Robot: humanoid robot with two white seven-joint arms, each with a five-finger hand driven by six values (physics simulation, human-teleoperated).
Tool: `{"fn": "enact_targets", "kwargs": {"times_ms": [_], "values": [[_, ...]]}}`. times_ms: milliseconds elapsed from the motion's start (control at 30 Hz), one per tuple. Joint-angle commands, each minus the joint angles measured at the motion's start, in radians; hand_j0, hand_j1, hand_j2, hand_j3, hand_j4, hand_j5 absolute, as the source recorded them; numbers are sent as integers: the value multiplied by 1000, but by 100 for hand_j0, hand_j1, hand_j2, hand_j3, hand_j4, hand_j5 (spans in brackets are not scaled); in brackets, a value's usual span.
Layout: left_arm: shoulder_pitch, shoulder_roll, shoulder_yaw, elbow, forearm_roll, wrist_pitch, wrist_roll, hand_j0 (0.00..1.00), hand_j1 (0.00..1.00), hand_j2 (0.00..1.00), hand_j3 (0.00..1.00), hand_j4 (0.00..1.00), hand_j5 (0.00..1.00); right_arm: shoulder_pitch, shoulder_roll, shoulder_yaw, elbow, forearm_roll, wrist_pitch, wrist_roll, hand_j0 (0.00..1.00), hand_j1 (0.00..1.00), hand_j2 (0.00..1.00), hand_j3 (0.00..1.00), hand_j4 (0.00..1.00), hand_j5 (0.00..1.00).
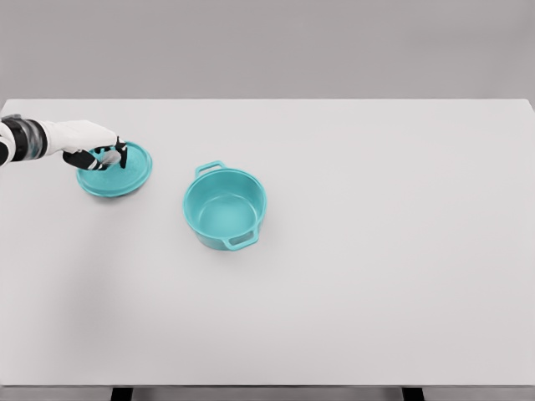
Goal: Cover the pot with left arm
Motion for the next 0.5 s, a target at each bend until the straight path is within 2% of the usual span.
{"fn": "enact_targets", "kwargs": {"times_ms": [0,267,400,467], "values": [[2,12,1,-4,4,-10,0,48,48,48,48,48,48,0,0,0,0,0,0,0,100,100,100,100,100,100],[-18,22,3,-19,9,-133,-1,48,48,48,48,48,48,0,0,0,0,0,0,0,100,100,100,100,100,100],[-23,65,1,-117,18,-180,-1,48,48,48,48,48,48,0,0,0,0,0,0,0,100,100,100,100,100,100],[-23,69,3,-139,19,-205,-1,48,48,48,48,48,48,0,0,0,0,0,0,0,100,100,100,100,100,100]]}}
